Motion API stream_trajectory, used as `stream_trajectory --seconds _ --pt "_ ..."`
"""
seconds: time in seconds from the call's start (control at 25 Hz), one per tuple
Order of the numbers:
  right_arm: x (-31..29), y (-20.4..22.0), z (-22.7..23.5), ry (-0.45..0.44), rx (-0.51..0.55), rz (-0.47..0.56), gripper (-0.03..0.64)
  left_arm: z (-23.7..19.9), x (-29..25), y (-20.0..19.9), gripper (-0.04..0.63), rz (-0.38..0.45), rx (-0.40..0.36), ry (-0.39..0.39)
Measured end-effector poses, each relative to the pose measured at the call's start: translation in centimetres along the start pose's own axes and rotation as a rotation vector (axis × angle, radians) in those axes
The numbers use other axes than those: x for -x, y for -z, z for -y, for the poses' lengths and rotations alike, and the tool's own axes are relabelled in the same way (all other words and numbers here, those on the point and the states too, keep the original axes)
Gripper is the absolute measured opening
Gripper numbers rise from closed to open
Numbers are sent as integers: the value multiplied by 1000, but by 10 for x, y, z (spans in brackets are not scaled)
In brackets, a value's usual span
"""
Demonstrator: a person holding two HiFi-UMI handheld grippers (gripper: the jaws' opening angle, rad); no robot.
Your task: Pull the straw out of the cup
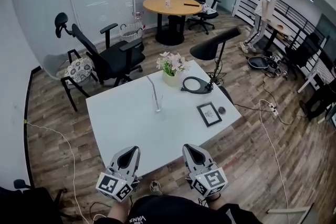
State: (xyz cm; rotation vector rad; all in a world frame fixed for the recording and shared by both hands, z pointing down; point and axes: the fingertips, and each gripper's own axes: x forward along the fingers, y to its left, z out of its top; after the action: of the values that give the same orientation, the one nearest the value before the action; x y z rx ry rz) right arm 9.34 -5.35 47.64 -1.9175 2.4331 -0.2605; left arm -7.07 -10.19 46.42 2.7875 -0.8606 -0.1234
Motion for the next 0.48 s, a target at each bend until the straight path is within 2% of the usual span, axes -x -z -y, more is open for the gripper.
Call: stream_trajectory --seconds 0.48 --pt "-46 -6 12 63 -6 5 17 -49 -33 -6 11 -18 7 42"
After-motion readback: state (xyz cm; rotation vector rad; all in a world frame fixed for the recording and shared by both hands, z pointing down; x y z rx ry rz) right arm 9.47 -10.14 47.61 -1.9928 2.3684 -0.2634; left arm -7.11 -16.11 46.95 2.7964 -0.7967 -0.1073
